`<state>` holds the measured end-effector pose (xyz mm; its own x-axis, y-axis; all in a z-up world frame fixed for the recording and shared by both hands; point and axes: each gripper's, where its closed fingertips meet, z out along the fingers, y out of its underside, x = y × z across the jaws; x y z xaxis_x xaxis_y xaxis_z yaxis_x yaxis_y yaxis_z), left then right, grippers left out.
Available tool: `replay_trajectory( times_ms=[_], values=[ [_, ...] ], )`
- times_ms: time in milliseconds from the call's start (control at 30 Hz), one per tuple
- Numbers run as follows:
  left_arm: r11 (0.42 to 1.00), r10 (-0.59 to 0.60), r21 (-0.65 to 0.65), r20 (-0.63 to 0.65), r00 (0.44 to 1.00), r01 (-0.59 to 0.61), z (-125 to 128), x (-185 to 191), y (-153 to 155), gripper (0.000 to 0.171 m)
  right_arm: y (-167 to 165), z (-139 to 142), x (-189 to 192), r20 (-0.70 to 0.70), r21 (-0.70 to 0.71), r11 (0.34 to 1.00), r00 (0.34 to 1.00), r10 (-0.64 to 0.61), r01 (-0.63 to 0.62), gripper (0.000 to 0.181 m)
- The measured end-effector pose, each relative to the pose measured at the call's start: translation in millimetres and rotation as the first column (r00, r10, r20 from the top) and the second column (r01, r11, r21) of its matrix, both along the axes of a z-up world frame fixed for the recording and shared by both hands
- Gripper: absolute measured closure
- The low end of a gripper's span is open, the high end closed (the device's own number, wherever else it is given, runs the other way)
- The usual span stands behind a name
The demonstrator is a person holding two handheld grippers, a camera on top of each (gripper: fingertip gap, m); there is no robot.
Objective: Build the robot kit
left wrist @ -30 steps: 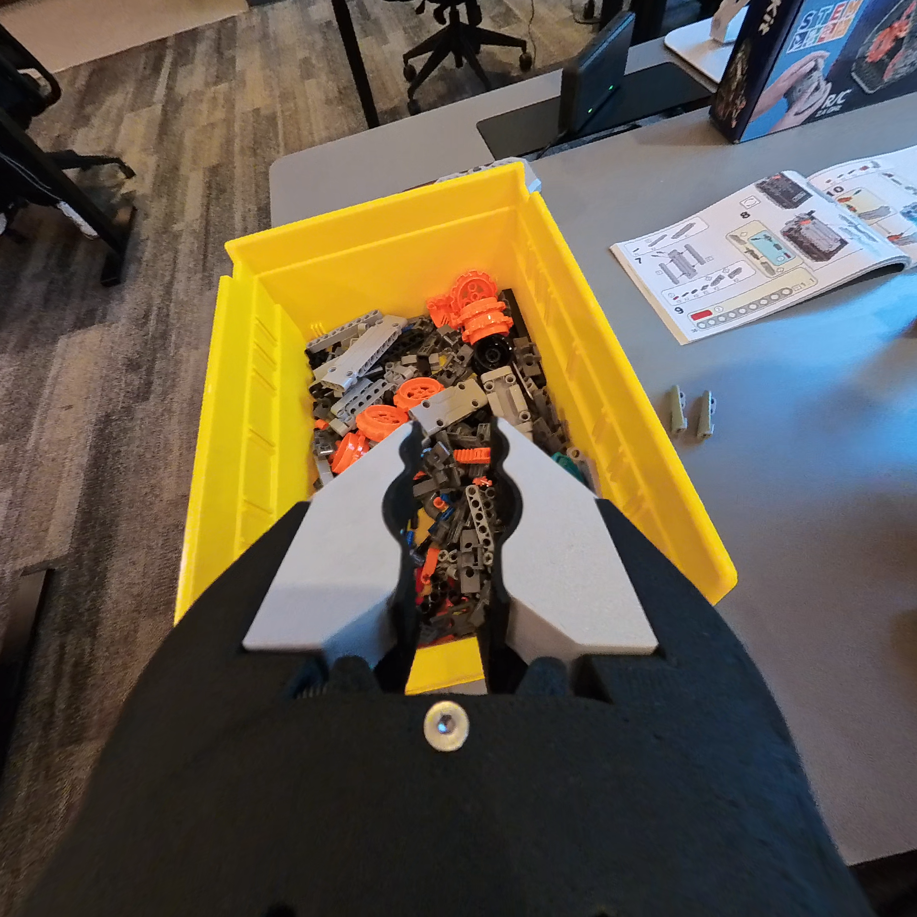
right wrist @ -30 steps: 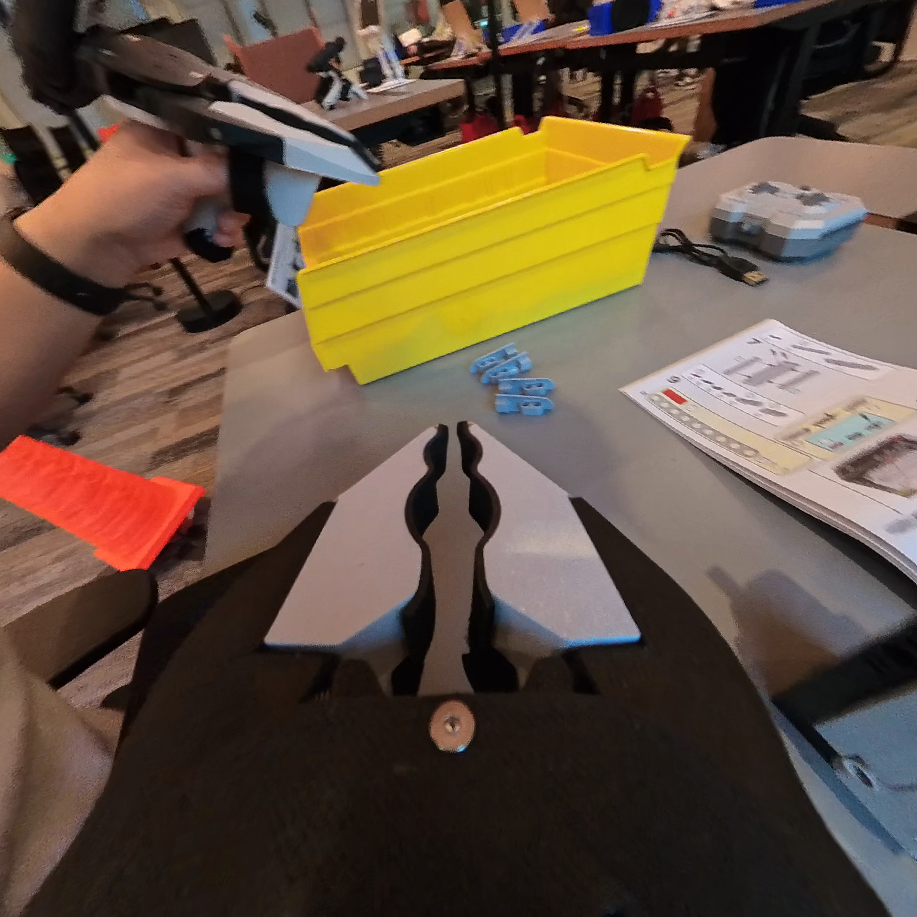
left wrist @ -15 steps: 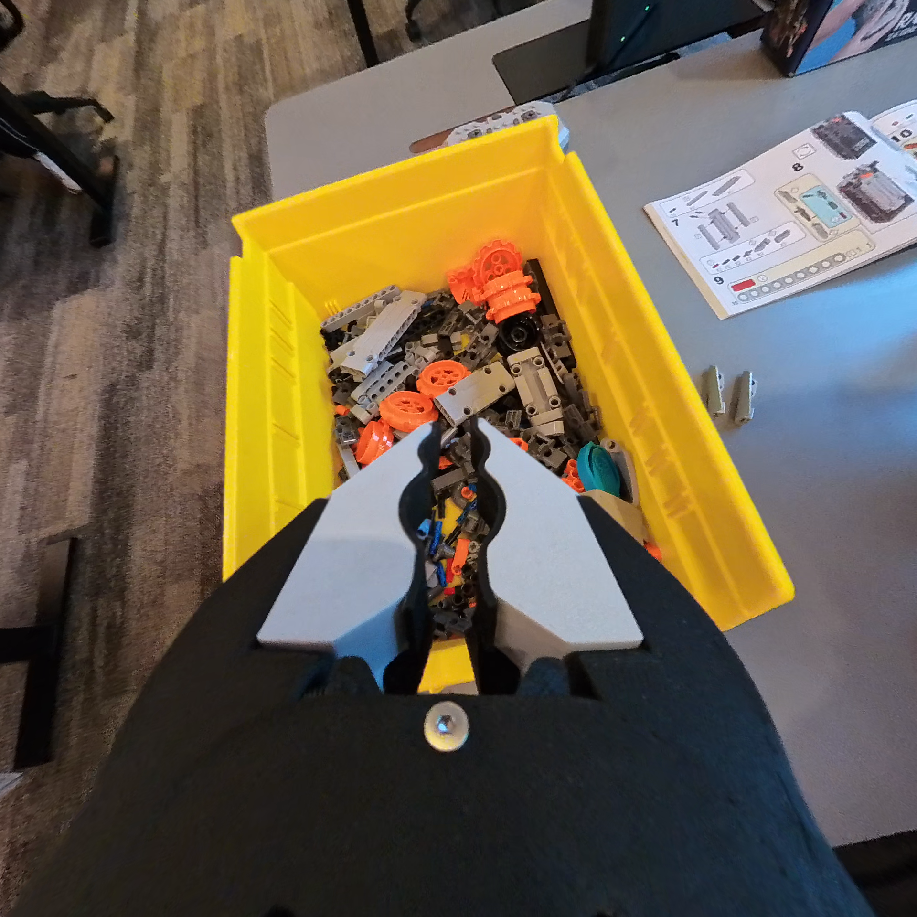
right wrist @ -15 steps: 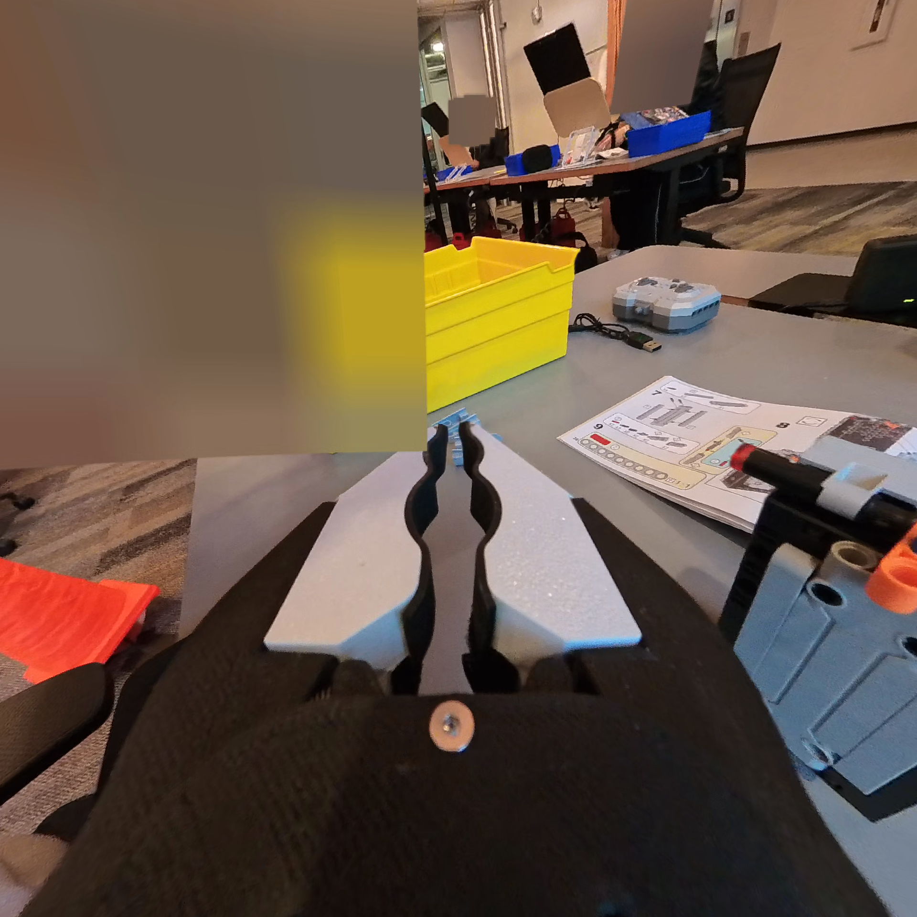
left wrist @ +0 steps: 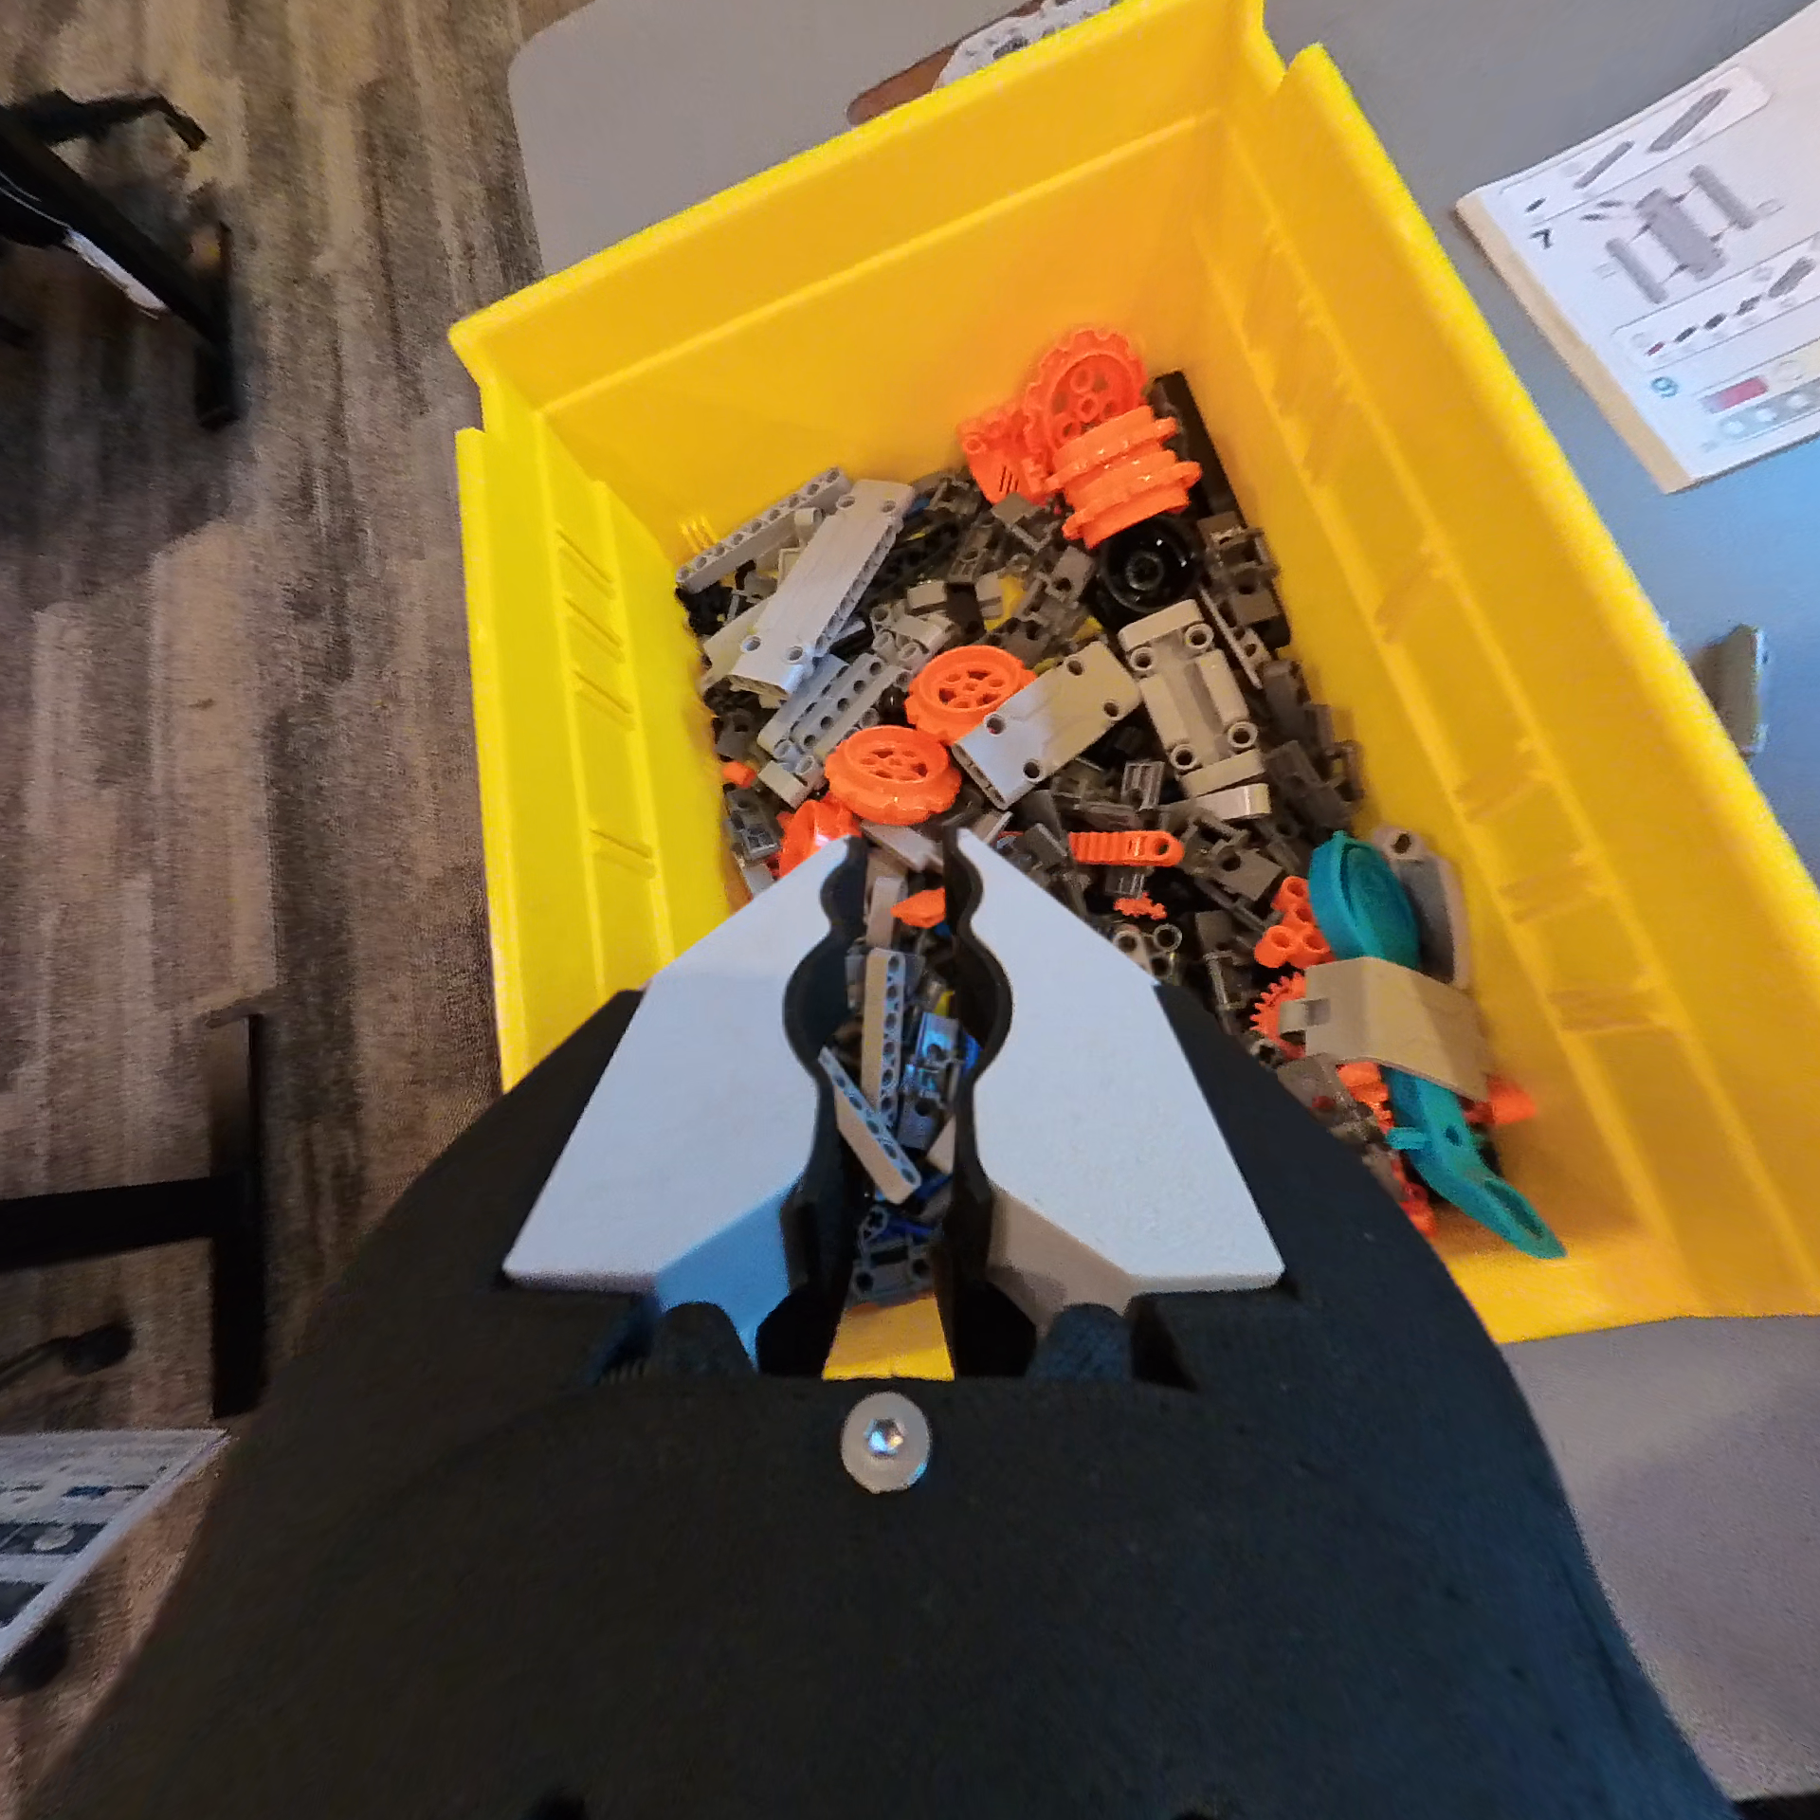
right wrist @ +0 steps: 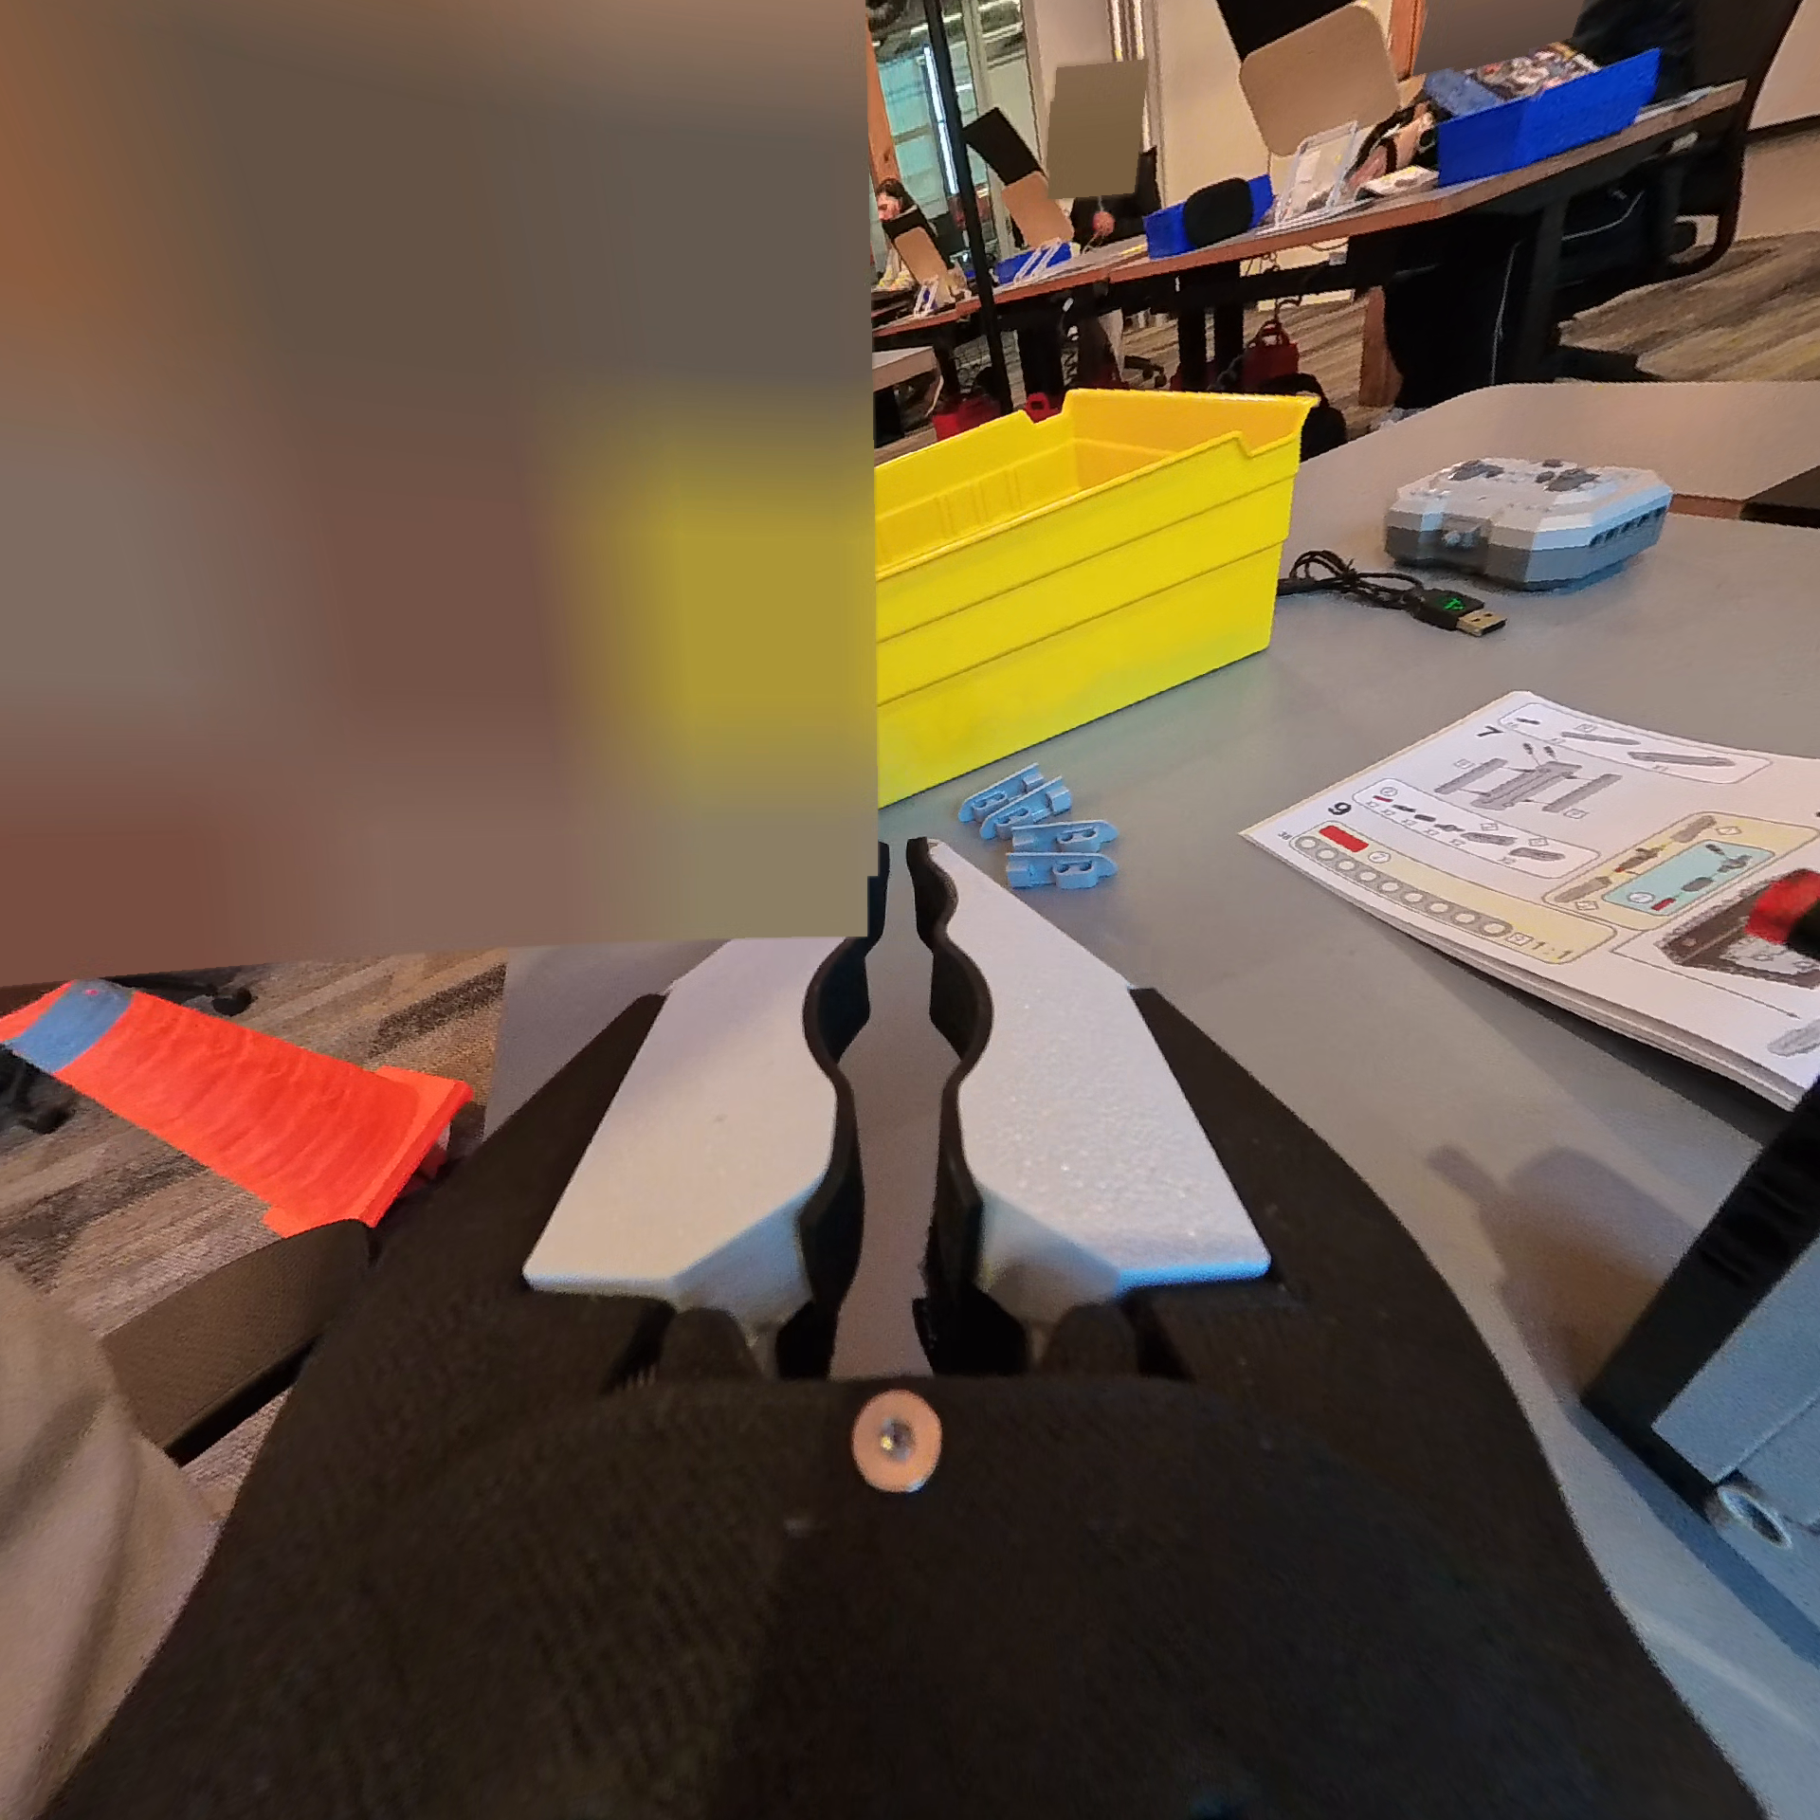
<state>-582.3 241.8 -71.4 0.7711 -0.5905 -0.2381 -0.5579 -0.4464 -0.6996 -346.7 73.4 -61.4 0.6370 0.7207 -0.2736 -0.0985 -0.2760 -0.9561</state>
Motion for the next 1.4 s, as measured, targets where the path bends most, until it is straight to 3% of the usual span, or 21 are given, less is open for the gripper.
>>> replay_trajectory(
  times_ms=[33,200,300,733,933,1067,1233,1333,1400],
  values=[
    [1.000,-0.001,-0.014,-0.009,1.000,0.001,-2.3,-1.2,0.6,0.156,0.2,-0.2,0.1,0.006,0.004,1.000,1.000,-0.001,0.001,0.178],
    [0.995,-0.053,-0.091,-0.031,0.998,0.051,-14.8,-3.4,3.7,0.148,-0.3,-3.0,-4.4,0.030,0.015,1.000,0.999,0.012,-0.013,0.178],
    [0.977,-0.154,-0.153,-0.018,0.988,0.149,-23.7,7.9,-2.2,0.144,-0.1,-6.4,-6.8,0.035,0.003,1.000,0.999,0.023,-0.024,0.178],
    [0.941,-0.326,-0.141,-0.142,0.935,0.307,-45.2,19.1,4.2,0.145,2.9,-12.5,-15.2,0.038,-0.010,0.998,0.998,0.058,-0.058,0.178],
    [0.902,-0.409,-0.209,-0.136,0.903,0.377,-54.1,25.9,-3.7,0.142,2.9,-13.0,-13.9,0.013,-0.031,0.997,0.998,0.065,-0.064,0.178],
    [0.894,-0.424,-0.171,-0.032,0.905,0.413,-37.2,39.9,-0.7,0.141,3.5,-13.8,-12.7,0.009,-0.041,0.997,0.998,0.063,-0.063,0.178],
    [0.942,-0.331,-0.081,-0.068,0.941,0.325,-10.1,34.4,30.6,0.139,3.7,-14.3,-13.3,0.022,-0.034,0.998,0.998,0.063,-0.062,0.178],
    [0.956,-0.282,-0.121,-0.125,0.951,0.268,-2.0,33.5,38.3,0.139,4.2,-17.5,-15.2,0.031,-0.043,0.997,0.997,0.069,-0.067,0.178],
    [0.940,-0.295,-0.223,-0.159,0.942,0.257,-5.8,36.6,31.1,0.146,4.5,-19.1,-16.1,0.033,-0.051,0.996,0.997,0.072,-0.071,0.178]
  ],
)
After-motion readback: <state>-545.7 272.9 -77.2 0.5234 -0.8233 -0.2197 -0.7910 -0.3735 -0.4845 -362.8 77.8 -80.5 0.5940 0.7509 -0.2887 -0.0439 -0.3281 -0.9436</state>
